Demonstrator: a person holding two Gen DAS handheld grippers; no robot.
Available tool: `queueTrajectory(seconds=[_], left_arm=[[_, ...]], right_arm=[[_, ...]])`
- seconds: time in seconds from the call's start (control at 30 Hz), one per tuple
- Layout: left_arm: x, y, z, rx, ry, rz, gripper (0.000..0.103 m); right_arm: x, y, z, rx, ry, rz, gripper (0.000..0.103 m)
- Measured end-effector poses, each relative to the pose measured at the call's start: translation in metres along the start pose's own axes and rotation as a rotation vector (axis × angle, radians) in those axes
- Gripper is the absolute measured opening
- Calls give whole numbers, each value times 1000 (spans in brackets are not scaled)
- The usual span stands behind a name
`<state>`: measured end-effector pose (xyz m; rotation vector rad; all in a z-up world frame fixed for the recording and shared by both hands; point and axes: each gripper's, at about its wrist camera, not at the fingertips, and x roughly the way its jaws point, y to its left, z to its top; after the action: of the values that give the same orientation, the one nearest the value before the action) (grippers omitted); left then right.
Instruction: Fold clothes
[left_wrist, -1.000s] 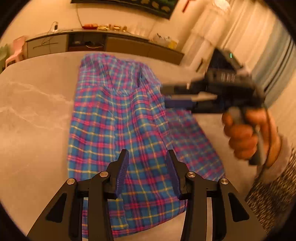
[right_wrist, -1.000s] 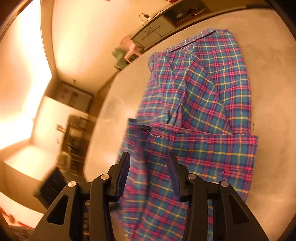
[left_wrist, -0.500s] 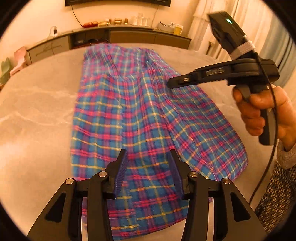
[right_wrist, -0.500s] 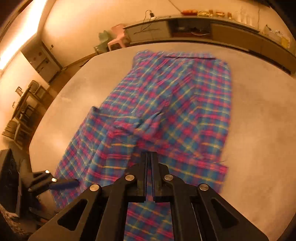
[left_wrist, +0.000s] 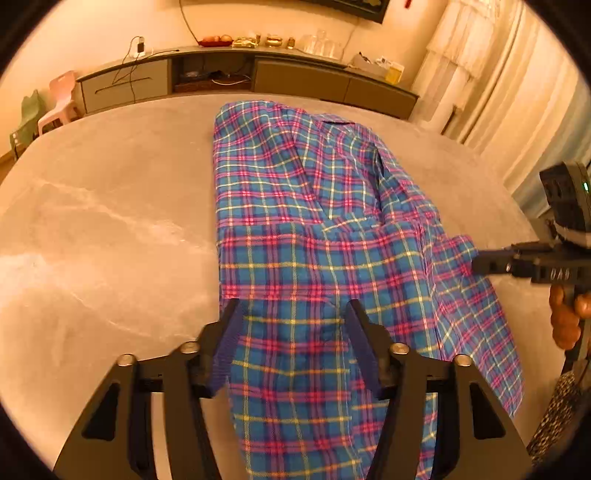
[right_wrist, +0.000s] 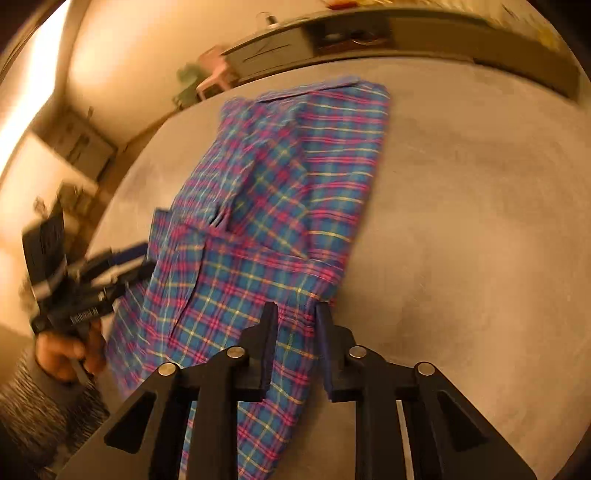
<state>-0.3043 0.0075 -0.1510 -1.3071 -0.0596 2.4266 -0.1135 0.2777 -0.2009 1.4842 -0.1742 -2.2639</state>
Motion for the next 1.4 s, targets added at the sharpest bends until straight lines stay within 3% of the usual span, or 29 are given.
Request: queueTrajectory(seconds=[0.03, 0.07, 0.23, 0.37, 0.47, 0.57, 0.63, 0.7, 0.73, 0.8, 0.87, 0.93, 0.97, 1.13, 1.2, 1.27, 1.4], left_arm=[[0, 2, 0, -13, -4, -6, 17], [0, 7, 0, -31, -5, -15, 10], [-13, 30, -7, -176, -49, -83, 7], [-6, 35, -15, -223, -15, -72, 7], [-9, 27, -15, -186, -20, -29, 9], [-29, 15, -16, -127, -69, 70, 32], [-48, 5, -17, -84, -129, 107, 42], [-58, -5, -18, -40, -152, 57, 51], [-54, -8, -19, -29, -124, 9, 54], [-37, -10, -21, -31, -45, -27, 52], [-27, -11, -23, -29, -5, -44, 52], [-26, -14, -21, -12, -4, -48, 52], [-28, -15, -17, -3, -9, -54, 52], [-38, -7, 35, 74, -47, -96, 52], [-35, 13, 70, 71, -92, -61, 54], [-13, 42, 110, 32, -80, -52, 58], [49, 72, 161, -20, -4, -79, 58]], right_arm=[[1, 4, 0, -26, -7, -25, 10], [2, 5, 1, -43, -19, -43, 8], [-10, 14, 10, -69, -138, 0, 5], [16, 2, 15, -35, -86, -15, 5], [24, -5, 15, -4, -59, -26, 5], [10, -3, 19, 11, -102, -21, 10], [-9, 1, 21, 10, -156, 9, 23], [-13, 6, 23, -19, -146, 31, 29], [-11, 7, 26, -39, -122, 23, 29], [-8, 4, 39, -61, -91, -3, 30], [-10, -2, 59, -53, -95, -19, 38], [-9, -13, 92, -40, -119, -36, 62], [-7, -19, 109, -34, -128, -48, 65], [43, -61, 193, 24, -101, -144, 66], [65, -73, 213, 32, -77, -145, 66], [83, -79, 226, 29, -53, -129, 66], [107, -74, 234, -43, -30, -108, 66]])
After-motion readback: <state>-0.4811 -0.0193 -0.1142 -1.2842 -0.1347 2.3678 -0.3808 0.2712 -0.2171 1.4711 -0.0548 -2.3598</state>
